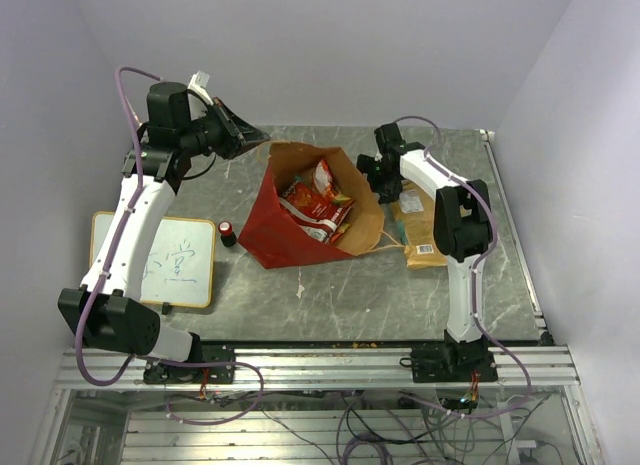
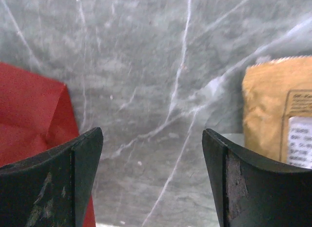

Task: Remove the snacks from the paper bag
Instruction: Adjust the snack at the center of the board, then take out the snack from the paper bag.

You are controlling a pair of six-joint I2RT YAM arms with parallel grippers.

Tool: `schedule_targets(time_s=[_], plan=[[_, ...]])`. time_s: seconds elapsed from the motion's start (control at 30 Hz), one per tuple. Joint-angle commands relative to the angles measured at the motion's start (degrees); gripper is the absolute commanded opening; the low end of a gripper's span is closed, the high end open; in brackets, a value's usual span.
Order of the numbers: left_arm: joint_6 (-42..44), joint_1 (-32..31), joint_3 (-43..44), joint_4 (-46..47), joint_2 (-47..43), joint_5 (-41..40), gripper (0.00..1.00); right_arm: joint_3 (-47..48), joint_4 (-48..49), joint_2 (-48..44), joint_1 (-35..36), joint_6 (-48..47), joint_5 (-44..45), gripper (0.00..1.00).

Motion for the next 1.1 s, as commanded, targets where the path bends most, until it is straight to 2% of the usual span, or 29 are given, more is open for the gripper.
schedule_targets(time_s=[0.0,0.33,0.47,0.63,0.8,0.93,1.07], plan=[[1.3,-0.2,0.3,1.9,-2.3,-0.2,0.11,3.7,-3.7,3.7,-0.6,-0.6,7.7,0.83],[1.5,-0.2,0.7,1.1,-1.8,-0.2,0.11,-1.3,-0.1,-1.2,-4.3,4.2,13.3,0.83],[1.7,-0.4,0.9,1.2,-1.4,0.6,0.11,0.0,0.0,-3.1,-4.6,1.2,6.3,0.82],[0.6,-2.2,1.0,2.8,-0.9,2.0,0.10,-5.3,1.8,-15.8,-4.5,0.4,-0.2,0.82],[2.0,-5.7,1.7,4.6,-0.8,1.8,0.07,-15.1,2.1,-30.0,-4.6,-0.9,-4.2,0.81],[1.8,-7.7,-0.4,5.7,-2.3,0.7,0.07,-21.9,3.5,-42.2,-4.6,-0.1,-7.6,0.80],[0.5,-9.5,-3.5,8.1,-4.5,0.3,0.07,-27.4,8.4,-50.5,-3.4,1.4,-14.8,0.76]])
